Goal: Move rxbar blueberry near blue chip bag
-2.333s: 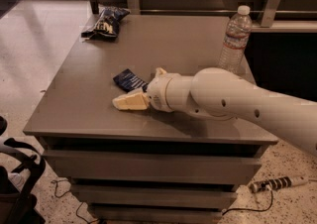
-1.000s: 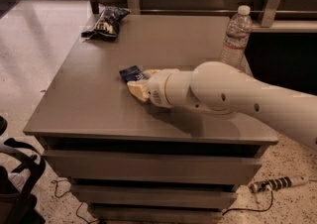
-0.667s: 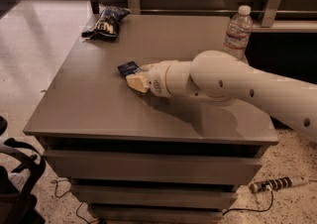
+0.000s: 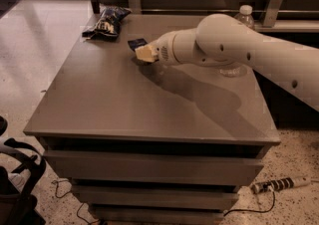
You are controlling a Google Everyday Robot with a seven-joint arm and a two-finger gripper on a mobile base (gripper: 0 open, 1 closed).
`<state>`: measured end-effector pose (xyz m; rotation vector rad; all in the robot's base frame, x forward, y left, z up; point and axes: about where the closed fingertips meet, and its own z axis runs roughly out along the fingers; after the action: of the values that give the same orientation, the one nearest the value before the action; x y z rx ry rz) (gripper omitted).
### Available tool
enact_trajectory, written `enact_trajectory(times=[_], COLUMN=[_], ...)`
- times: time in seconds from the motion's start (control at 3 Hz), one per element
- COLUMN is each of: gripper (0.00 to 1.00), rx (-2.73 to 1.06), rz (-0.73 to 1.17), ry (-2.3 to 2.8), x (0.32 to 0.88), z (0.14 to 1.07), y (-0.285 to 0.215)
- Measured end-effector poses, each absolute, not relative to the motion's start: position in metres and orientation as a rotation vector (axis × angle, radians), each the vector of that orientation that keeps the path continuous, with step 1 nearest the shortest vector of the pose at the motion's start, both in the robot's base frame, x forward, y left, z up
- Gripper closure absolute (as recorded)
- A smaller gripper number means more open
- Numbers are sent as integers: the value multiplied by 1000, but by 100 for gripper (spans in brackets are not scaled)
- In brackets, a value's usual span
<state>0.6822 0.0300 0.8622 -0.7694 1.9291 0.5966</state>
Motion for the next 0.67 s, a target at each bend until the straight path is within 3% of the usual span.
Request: enact_trajectory(times=[0.67], gripper=[100], rx=[-750], rz=[409], ry=[2013], x=[717], z=[898], y=[35])
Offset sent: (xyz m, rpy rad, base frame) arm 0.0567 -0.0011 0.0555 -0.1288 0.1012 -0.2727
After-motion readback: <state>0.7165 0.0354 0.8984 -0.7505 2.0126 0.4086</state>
